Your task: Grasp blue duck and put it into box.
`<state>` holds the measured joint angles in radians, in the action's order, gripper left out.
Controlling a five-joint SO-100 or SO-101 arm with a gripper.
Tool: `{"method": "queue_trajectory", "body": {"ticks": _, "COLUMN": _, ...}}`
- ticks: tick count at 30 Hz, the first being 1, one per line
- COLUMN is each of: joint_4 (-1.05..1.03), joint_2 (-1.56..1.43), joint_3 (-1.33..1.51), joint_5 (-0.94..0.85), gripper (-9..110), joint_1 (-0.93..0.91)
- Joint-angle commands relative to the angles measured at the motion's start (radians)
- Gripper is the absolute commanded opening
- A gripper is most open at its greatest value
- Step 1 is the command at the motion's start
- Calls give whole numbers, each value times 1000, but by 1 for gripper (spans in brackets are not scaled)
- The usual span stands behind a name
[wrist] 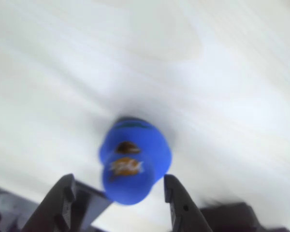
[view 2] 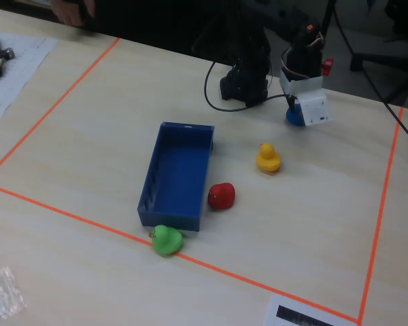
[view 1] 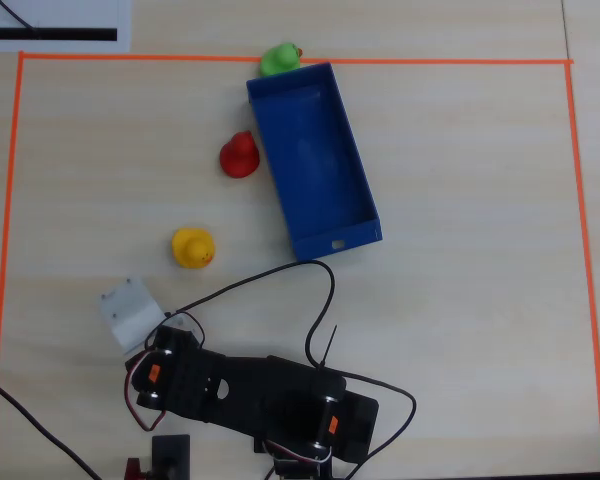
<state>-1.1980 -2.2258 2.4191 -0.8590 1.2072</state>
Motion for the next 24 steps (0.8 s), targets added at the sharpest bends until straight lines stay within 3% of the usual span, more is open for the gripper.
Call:
{"method": "queue_trajectory", "body": {"ticks": 1, "joint_4": 18, "joint_2": -43, "joint_3": 29, "joint_5": -5, "gripper": 24, "joint_1": -15}}
{"method": "queue_trajectory", "body": {"ticks": 24, "joint_4": 153, "joint_2": -44, "joint_3": 209, "joint_5": 149, "gripper": 22, "joint_1": 5}}
